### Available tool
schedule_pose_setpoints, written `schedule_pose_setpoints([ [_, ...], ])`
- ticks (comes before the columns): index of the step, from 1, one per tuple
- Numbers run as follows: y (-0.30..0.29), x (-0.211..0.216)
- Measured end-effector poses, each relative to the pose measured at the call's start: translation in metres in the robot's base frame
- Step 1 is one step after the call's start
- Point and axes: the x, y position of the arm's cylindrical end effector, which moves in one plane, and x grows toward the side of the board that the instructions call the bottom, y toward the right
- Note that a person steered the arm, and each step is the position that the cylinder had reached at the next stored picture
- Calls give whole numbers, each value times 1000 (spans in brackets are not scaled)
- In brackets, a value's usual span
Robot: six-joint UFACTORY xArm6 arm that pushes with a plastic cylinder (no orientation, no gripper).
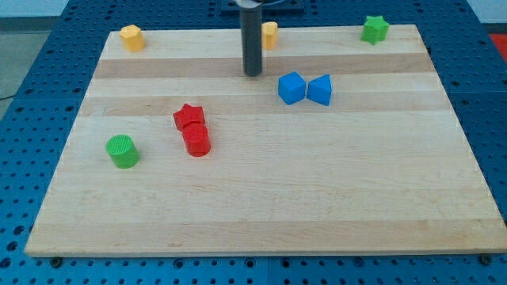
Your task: Slide the red circle to the bottom left of the red star
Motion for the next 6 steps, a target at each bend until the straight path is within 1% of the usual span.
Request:
schedule_pose_setpoints([
  [2, -2, 93],
  [3, -6, 125],
  [4, -46, 137],
  [5, -53, 155],
  [6, -53, 159],
])
